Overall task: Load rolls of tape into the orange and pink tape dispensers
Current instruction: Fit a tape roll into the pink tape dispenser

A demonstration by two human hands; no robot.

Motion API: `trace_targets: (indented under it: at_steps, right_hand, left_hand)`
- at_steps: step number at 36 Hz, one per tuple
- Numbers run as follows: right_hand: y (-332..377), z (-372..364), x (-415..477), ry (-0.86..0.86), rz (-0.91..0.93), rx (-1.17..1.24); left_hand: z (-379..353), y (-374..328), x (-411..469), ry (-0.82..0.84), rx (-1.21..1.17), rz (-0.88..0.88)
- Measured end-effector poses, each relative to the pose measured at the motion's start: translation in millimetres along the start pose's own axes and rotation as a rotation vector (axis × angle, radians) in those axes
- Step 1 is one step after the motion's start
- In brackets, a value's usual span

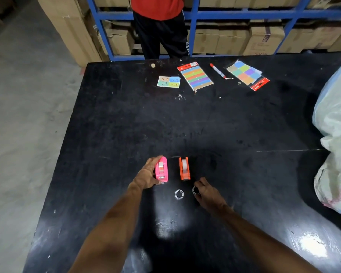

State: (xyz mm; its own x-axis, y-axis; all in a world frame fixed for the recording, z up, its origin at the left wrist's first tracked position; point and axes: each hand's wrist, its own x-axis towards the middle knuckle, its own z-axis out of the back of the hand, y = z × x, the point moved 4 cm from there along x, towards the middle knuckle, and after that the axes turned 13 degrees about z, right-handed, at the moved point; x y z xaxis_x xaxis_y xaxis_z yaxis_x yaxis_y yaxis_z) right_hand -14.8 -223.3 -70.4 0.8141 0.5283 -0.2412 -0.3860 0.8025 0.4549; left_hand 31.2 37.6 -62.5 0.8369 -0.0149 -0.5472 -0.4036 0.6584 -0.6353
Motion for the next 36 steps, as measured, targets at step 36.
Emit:
trace_targets:
  at_steps: [36]
  right_hand:
    - [79.7, 1.5, 8.3, 0.039, 0.129, 0.063]
  left_hand:
    - [-22.9, 1.6, -99.6, -0.311, 0.392, -0.025]
